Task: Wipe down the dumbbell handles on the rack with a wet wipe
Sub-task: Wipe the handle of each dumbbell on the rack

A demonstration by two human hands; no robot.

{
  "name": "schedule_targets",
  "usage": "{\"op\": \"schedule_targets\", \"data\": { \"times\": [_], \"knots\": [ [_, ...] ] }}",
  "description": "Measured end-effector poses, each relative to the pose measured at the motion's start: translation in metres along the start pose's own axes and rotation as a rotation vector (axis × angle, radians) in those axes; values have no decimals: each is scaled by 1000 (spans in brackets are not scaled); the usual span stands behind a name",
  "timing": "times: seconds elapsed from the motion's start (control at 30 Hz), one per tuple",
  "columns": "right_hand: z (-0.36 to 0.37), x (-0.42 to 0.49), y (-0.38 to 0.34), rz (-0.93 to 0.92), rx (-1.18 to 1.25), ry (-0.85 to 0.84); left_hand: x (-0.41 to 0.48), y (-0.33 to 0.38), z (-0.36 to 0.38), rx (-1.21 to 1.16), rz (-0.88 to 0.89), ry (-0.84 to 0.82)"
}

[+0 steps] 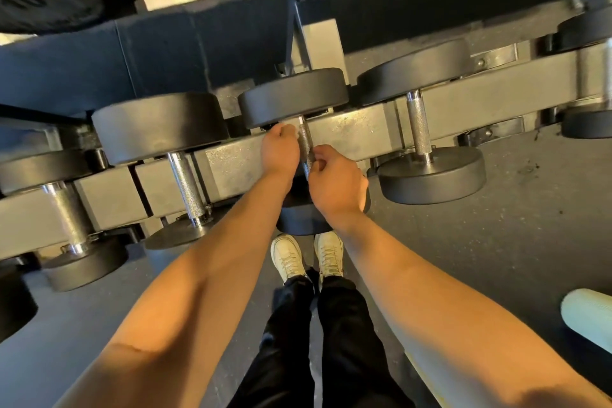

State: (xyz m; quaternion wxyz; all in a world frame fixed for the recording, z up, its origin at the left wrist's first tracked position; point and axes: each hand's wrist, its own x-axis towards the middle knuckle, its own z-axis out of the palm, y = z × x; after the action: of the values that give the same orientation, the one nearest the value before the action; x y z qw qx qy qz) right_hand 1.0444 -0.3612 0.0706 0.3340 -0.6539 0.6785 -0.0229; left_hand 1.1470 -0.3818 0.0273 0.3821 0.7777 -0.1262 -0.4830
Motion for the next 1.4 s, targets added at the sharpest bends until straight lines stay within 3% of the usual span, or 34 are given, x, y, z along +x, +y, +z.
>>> {"op": "schedule_targets", "data": {
  "times": [0.1,0.2,0.5,0.83,1.03,1.17,1.4],
  "knots": [
    [-1,0,0,18,1,-11,3,1,1,-82,-154,-41],
    [-4,0,-1,31,5,-24,-2,-7,1,-7,-139,-99],
    [-2,-1,4,27,127,31,-8,-29,-9,571,-112,-451],
    [1,-1,16,44,370,121,-27,-29,-35,549,-128,-413],
    [5,-3,26,52,291,82,-40,-30,-35,548,-11,-288],
    [7,0,27,47,227,94,-40,-26,-18,682,0,-205],
    [2,5,23,70,138,11,-31,-21,-12,724,-55,-280]
  ]
}}
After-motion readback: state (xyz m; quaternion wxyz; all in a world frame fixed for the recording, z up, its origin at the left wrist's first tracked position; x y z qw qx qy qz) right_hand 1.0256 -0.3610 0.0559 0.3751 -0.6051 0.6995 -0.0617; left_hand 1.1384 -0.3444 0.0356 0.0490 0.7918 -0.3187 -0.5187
